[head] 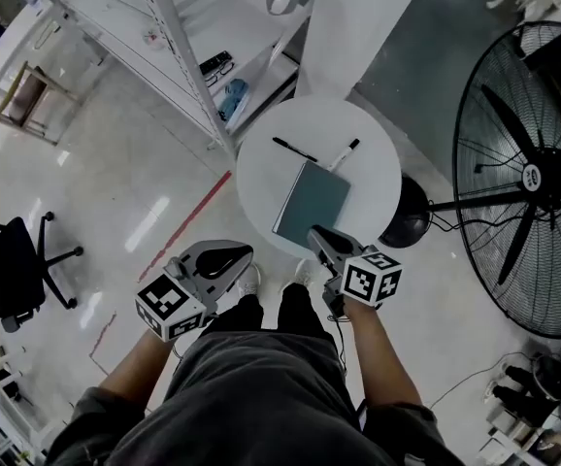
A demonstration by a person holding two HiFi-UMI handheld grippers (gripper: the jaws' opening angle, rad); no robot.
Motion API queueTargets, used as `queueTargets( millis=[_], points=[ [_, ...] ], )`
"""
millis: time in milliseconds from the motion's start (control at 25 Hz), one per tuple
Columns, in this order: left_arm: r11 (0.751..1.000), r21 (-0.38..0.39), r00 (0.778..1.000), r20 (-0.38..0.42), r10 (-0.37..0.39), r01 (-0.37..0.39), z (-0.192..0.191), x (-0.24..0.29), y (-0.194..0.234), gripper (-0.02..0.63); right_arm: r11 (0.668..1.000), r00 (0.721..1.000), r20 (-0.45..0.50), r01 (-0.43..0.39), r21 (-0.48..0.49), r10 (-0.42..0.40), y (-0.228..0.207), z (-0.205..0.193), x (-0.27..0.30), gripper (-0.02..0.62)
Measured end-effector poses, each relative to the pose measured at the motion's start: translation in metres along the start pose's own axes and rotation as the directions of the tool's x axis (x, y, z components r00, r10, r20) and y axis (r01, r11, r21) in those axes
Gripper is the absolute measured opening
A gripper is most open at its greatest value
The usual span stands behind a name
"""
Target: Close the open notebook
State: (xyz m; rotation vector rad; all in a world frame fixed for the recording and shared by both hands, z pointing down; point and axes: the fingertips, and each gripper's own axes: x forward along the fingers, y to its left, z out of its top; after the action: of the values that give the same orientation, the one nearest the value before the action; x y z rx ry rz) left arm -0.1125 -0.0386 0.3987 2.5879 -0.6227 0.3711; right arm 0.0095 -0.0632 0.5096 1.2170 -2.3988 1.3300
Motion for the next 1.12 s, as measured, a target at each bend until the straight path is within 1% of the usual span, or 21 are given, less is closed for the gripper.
queueTargets(
  millis=[560,800,1120],
  points=[
    [0.995,0.060,0.996,0.013,-0.084,0.083,0.024,0.015,-0.028,0.014,0.995,0.990,0.143,0.003,-0.097,0.011,0.039,0.030,-0.057,0.021],
    [0.991,0.085,0.994,0.018,-0.106,0.104,0.036,0.016,-0.033,0.014,0.991,0.984,0.175,0.010,-0.135,0.014,0.054,0.039,-0.069,0.021],
    [0.987,0.103,0.992,0.024,-0.122,0.119,0.046,0.020,-0.038,0.014,0.988,0.982,0.186,0.010,-0.156,0.019,0.059,0.042,-0.074,0.021]
  ],
)
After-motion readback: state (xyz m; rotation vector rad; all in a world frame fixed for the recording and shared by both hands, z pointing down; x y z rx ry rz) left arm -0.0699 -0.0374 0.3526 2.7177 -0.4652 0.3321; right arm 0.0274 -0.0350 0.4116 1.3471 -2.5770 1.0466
